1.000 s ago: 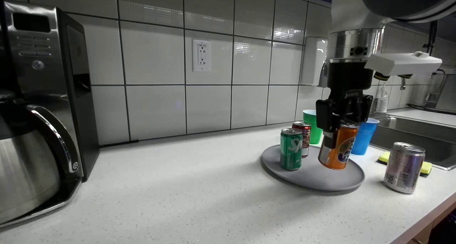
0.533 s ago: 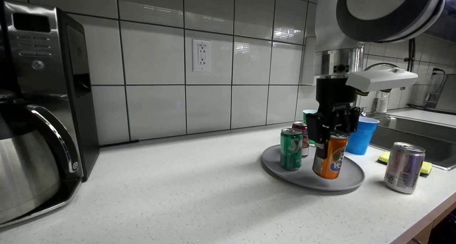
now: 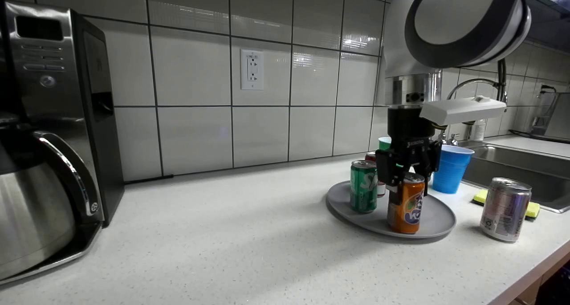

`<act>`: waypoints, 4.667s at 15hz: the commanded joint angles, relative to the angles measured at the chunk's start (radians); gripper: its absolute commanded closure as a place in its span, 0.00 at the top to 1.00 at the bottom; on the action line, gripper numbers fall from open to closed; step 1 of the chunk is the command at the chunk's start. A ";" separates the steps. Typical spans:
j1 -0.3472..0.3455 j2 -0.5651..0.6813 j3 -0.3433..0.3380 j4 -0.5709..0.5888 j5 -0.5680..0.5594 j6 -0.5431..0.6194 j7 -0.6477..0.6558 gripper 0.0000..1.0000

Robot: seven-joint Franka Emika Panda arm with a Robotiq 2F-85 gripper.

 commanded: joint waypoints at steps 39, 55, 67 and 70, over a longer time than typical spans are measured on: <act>-0.195 -0.513 -0.061 -0.277 -0.049 -0.098 0.039 1.00; -0.243 -0.399 -0.099 -0.282 -0.054 -0.065 0.059 1.00; -0.272 -0.284 -0.120 -0.282 -0.106 0.006 0.114 1.00; -0.278 -0.251 -0.126 -0.282 -0.125 0.039 0.131 1.00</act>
